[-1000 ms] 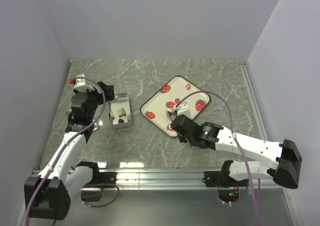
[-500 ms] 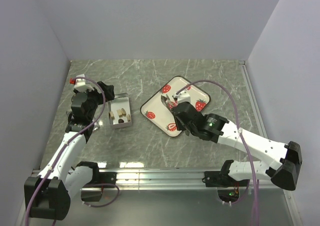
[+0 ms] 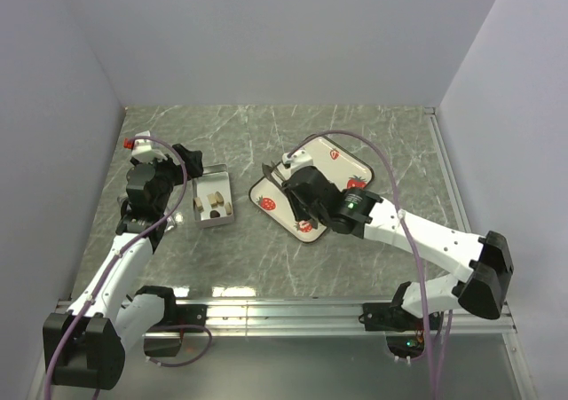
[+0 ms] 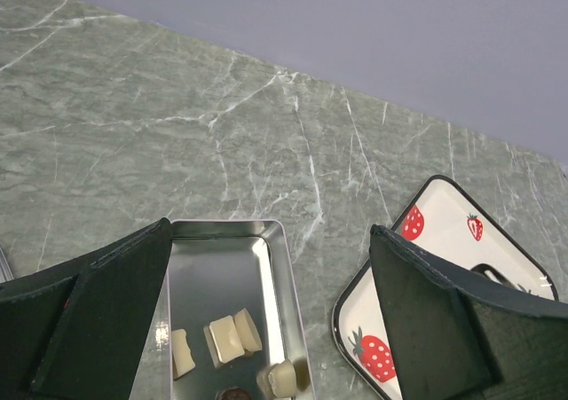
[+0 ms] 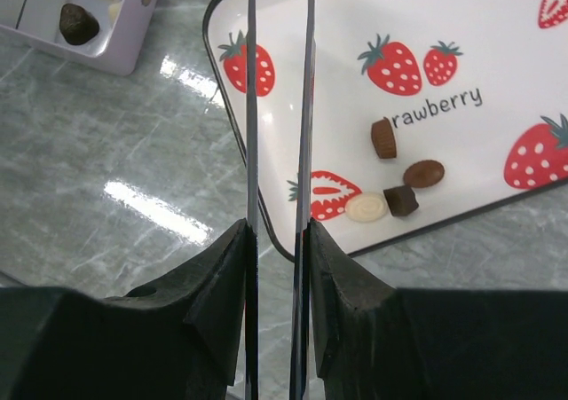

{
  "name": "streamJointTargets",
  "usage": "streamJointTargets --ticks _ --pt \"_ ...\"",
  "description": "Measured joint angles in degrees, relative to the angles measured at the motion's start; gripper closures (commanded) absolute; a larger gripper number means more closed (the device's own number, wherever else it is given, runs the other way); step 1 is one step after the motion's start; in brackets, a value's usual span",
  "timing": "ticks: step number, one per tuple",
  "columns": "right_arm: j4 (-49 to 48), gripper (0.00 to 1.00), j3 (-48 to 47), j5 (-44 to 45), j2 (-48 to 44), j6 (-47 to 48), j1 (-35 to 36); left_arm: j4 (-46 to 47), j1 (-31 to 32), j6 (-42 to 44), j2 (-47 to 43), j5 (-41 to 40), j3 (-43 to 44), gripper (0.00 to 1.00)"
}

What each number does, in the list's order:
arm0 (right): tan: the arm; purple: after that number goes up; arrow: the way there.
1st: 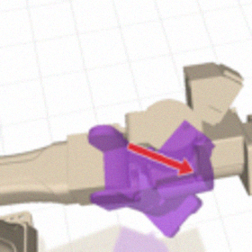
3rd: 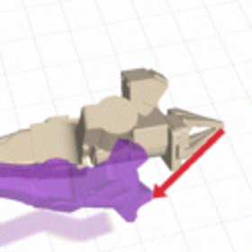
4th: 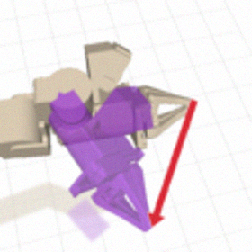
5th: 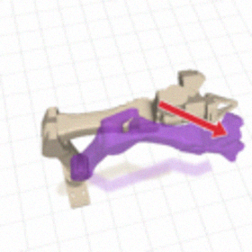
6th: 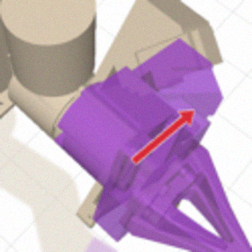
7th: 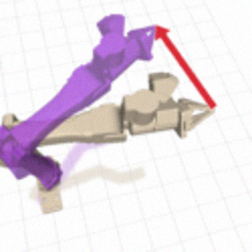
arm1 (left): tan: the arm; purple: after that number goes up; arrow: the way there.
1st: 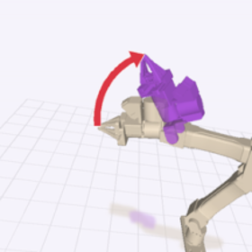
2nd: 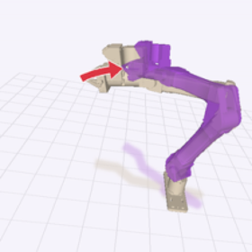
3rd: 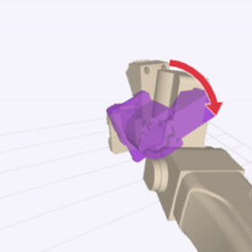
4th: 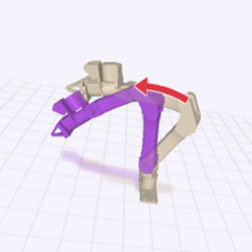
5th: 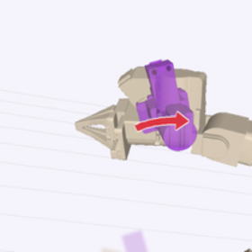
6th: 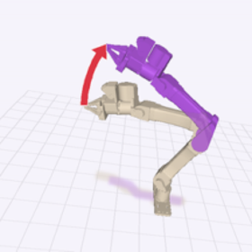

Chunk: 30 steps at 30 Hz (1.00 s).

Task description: Pack the chocolate

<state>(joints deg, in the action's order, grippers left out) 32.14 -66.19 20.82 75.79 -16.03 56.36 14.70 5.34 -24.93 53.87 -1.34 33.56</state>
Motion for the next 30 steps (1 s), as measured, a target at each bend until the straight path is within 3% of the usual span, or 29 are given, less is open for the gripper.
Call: streamJointTargets --ticks 17,30 --pt "-2.97 0.66 -12.35 -7.13 13.49 5.14 5.99 0.02 0.0 0.0 0.37 0.02 0.0 0.0" --pt "-2.34 0.53 -20.55 -9.77 23.78 7.02 8.17 0.02 0.15 0.0 0.37 0.0 0.0 0.01"
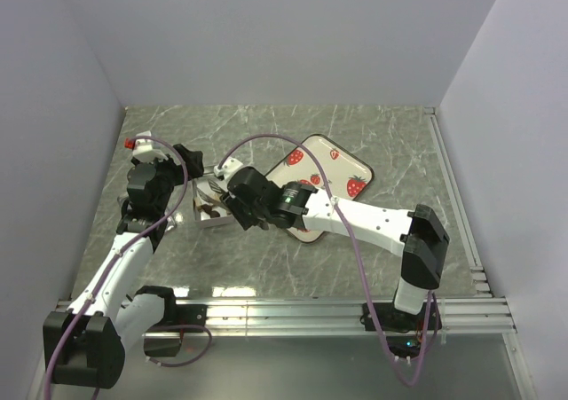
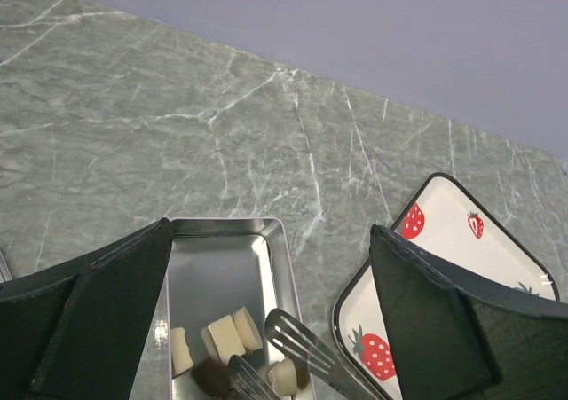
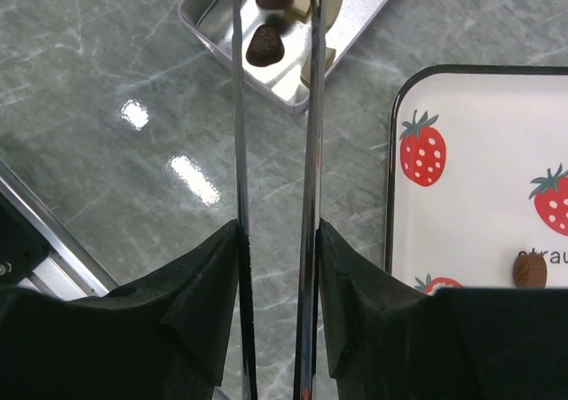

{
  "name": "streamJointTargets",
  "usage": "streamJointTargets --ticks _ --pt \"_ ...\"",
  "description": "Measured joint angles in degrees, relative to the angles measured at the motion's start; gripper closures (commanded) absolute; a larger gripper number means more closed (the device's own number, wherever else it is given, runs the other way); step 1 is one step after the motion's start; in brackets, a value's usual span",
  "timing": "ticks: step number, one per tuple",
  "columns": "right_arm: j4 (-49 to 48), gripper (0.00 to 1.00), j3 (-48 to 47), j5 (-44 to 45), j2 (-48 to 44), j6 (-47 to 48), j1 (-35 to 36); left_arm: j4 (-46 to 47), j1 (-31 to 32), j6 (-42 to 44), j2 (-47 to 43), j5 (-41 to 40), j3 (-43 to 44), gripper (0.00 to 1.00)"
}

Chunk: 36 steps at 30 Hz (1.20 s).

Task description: Pack the chocolate

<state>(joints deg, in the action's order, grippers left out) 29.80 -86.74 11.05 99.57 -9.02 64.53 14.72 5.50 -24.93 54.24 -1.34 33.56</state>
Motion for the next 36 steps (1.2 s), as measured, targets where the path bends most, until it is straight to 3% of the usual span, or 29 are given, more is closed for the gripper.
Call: streamJointTargets --ticks 17,36 --pt "-0.15 0.53 1.44 1.42 -1.46 -0.11 0.11 0.0 0.13 0.0 0.02 0.02 0.0 0.01" --pt "-0.68 0.53 18.82 6.82 -16.74 -3.56 -2.12 0.0 0.22 0.0 0.04 0.02 0.0 0.01"
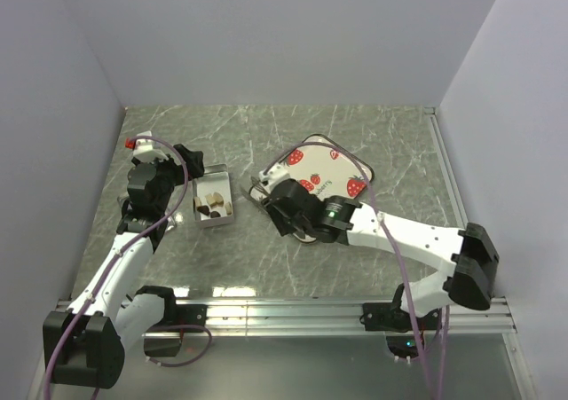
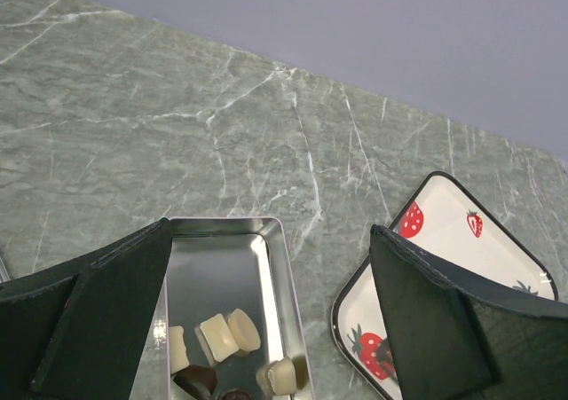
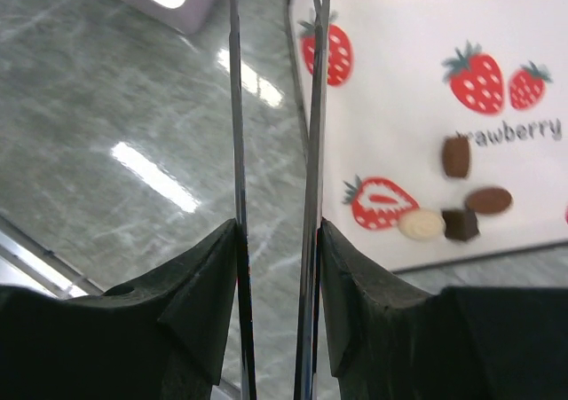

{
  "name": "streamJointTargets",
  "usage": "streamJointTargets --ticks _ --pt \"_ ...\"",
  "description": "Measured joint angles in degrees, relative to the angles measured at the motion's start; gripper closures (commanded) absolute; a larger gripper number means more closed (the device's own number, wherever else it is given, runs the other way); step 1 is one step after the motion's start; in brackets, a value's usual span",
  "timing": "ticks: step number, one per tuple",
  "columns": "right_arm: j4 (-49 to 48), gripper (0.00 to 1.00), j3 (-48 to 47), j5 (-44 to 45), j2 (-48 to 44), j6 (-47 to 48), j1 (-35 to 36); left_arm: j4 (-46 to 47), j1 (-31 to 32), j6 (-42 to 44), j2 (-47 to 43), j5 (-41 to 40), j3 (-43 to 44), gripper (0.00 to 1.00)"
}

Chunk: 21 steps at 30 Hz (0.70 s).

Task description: Pack the chocolate

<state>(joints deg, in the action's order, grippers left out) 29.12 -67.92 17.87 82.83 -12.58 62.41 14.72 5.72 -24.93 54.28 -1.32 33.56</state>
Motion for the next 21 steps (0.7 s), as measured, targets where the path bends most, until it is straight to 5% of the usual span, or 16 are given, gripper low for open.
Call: streamJointTargets --ticks 10,21 --pt "3.39 0.53 10.62 6.27 -13.27 -6.75 -1.7 0.0 0.0 0.0 0.35 0.0 0.0 0.01" --pt "9.92 0.53 15.52 11.3 -16.87 -14.47 -1.7 0.0 0.0 0.0 0.76 0.0 0.02 0.0"
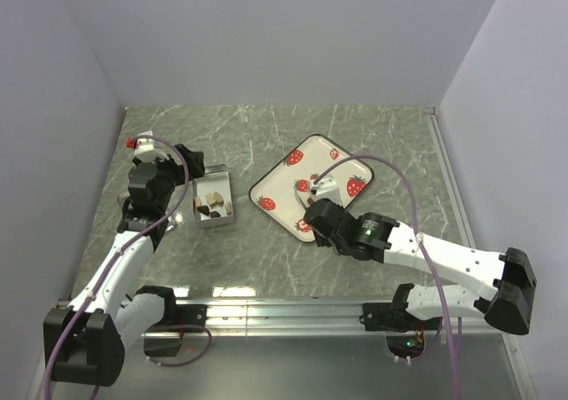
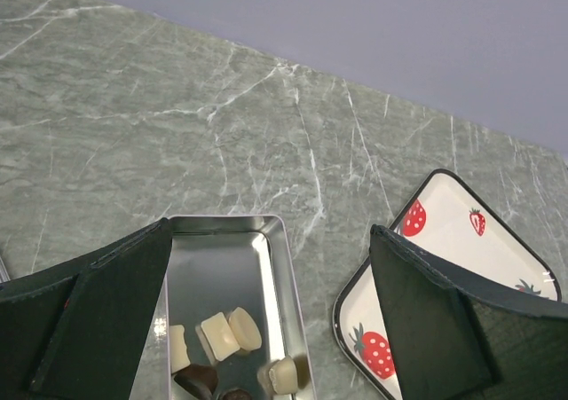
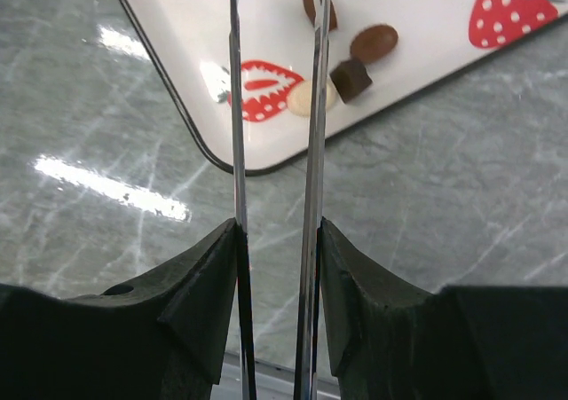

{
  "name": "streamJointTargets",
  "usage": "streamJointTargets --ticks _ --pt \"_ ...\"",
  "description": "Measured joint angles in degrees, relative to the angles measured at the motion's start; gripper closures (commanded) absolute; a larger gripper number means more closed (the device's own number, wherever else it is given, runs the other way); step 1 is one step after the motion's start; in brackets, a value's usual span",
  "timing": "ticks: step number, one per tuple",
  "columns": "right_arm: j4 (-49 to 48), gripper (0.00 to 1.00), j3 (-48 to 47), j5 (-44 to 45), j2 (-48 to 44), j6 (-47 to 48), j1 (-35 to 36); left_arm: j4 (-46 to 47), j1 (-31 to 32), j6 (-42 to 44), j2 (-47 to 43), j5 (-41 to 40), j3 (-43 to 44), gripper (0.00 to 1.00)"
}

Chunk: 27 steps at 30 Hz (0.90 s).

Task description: Pack the chocolate

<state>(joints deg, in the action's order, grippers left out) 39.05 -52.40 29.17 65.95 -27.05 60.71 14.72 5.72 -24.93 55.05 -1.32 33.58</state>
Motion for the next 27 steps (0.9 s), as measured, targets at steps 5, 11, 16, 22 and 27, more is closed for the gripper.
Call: streamJointTargets --ticks 5,11,16,22,27 --pt "1.99 0.53 1.62 0.63 -1.79 -2.12 0.0 0.0 0.0 0.0 0.0 0.0 0.2 0.01" --pt "2.99 0.53 3.45 1.25 -3.58 -3.54 -0.17 0.0 0.0 0.0 0.0 0.0 0.22 0.01" --pt "2.97 0.53 3.78 1.25 -3.61 -3.63 -0.35 0.02 0.11 0.0 0.0 0.0 0.22 0.01" --pt "2.45 0.53 3.78 0.79 -3.04 -3.52 -1.79 0.02 0.13 0.0 0.0 0.0 0.22 0.01" --pt "1.9 0.53 3.78 -0.46 -0.94 -3.1 -2.89 0.02 0.13 0.0 0.0 0.0 0.22 0.01"
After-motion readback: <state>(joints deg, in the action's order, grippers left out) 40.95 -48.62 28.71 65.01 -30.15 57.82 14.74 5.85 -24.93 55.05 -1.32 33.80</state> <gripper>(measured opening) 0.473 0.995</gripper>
